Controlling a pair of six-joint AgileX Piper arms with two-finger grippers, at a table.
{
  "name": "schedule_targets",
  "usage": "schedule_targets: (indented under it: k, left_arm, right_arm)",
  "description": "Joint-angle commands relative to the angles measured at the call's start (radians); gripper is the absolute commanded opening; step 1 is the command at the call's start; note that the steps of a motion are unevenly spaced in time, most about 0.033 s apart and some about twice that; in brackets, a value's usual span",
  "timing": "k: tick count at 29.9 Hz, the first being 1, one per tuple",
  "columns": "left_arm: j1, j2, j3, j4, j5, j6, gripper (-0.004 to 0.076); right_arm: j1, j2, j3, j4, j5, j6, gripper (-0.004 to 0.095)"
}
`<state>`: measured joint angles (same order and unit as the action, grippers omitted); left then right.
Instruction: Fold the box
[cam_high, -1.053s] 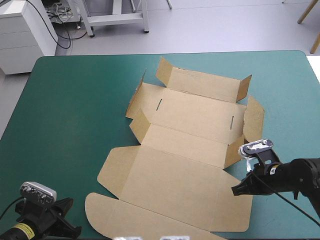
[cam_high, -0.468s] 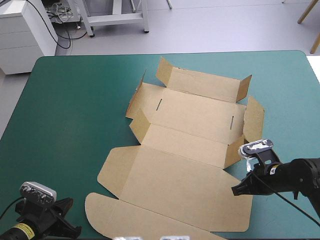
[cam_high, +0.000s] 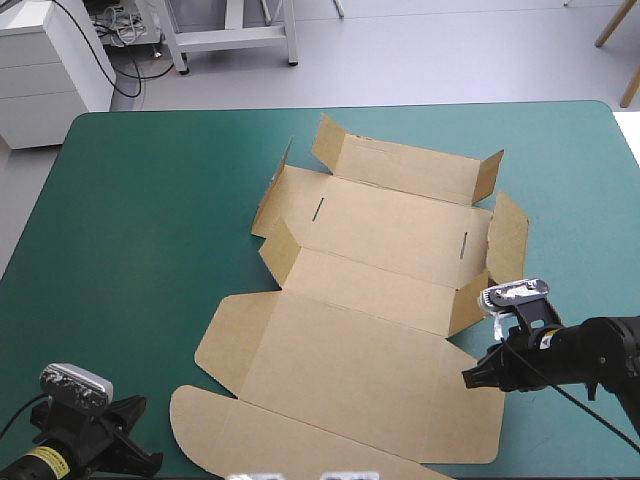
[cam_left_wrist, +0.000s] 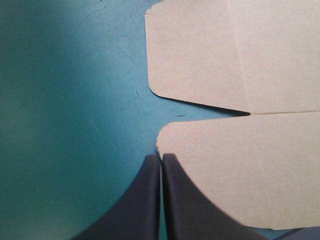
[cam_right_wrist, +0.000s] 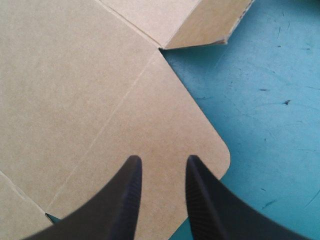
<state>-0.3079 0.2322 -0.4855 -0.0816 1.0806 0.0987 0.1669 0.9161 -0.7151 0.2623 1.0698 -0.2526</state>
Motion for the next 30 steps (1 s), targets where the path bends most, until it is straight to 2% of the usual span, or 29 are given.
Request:
schedule_targets:
  k: [1, 5, 8, 24, 30]
  left_arm:
    - [0.0, 0.012, -0.023, -0.017, -0.056, -0.005, -0.0008]
    - [0.0, 0.012, -0.023, -0.017, -0.056, -0.005, -0.0008]
    - [0.0, 0.012, -0.023, -0.017, -0.056, -0.005, -0.0008]
    - [0.0, 0.012, -0.023, -0.017, -0.056, -0.005, -0.0008]
    - [0.0, 0.012, -0.023, -0.017, -0.056, -0.005, -0.0008]
  right_arm:
    - [0.002, -0.003, -0.024, 0.01, -0.02, 0.005, 0.0445]
    - [0.002, -0.003, -0.024, 0.01, -0.007, -0.002, 0.0637]
    - [0.002, -0.003, -0.024, 0.01, -0.005, -0.008, 0.0702]
    - [0.002, -0.003, -0.024, 0.01, -0.008, -0.008, 0.0699]
    - [0.002, -0.003, -0.098, -0.006, 0.091, -0.001, 0.0699]
